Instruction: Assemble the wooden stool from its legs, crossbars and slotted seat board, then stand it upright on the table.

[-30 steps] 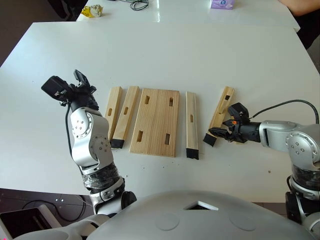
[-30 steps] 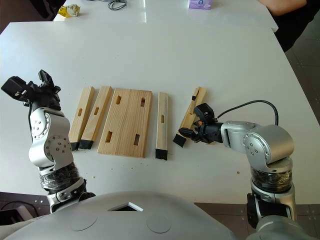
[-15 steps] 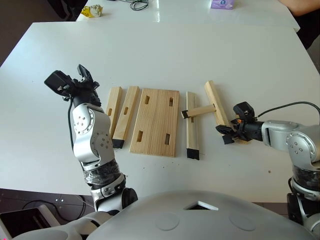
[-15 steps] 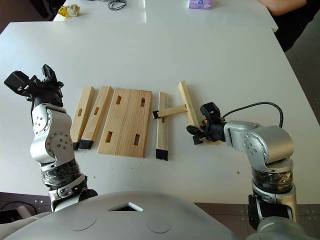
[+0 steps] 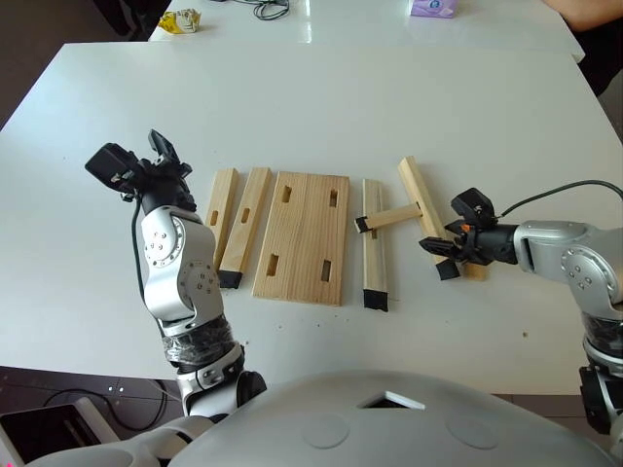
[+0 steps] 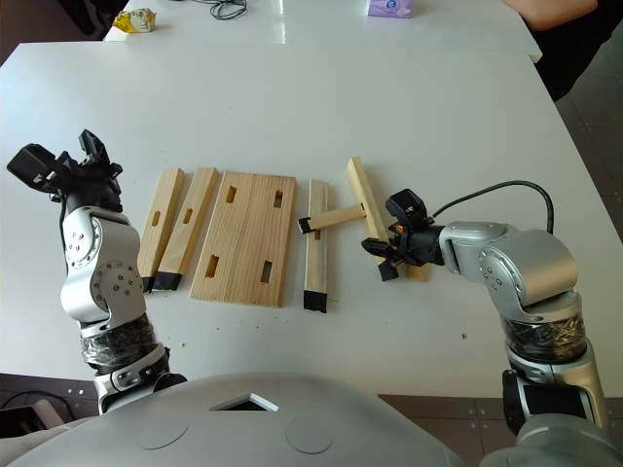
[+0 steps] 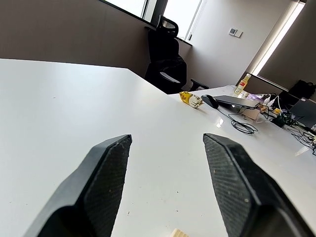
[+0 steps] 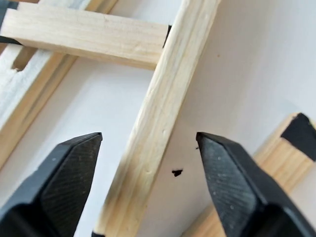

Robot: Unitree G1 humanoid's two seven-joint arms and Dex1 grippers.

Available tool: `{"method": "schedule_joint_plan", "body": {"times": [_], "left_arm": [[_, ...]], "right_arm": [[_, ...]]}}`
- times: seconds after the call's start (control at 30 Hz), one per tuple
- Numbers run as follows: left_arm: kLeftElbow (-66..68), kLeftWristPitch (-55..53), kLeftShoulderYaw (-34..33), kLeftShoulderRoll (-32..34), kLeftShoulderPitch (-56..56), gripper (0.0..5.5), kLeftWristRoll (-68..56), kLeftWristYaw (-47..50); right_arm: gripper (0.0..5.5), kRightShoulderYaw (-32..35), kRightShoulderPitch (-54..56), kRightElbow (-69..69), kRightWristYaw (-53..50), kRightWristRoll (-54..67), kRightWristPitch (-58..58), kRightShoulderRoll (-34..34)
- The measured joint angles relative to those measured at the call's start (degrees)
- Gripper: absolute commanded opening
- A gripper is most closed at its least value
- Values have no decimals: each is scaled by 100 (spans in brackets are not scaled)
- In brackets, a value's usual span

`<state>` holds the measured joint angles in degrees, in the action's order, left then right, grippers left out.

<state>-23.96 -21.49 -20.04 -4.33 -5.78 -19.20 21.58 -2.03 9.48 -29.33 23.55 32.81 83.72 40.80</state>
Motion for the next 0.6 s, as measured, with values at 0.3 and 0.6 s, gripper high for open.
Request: {"method": "schedule_joint_plan", "body": {"times": [0.3,0.6], "left_arm": [[51,146,-7,3,25,270,-2,78],[84,149,-45,34,23,270,-6,75]], "right_arm": [[168,-181,-168,54,210,-53,-178,235],[107,-377,-276,71,159,-226,-471,114]]}}
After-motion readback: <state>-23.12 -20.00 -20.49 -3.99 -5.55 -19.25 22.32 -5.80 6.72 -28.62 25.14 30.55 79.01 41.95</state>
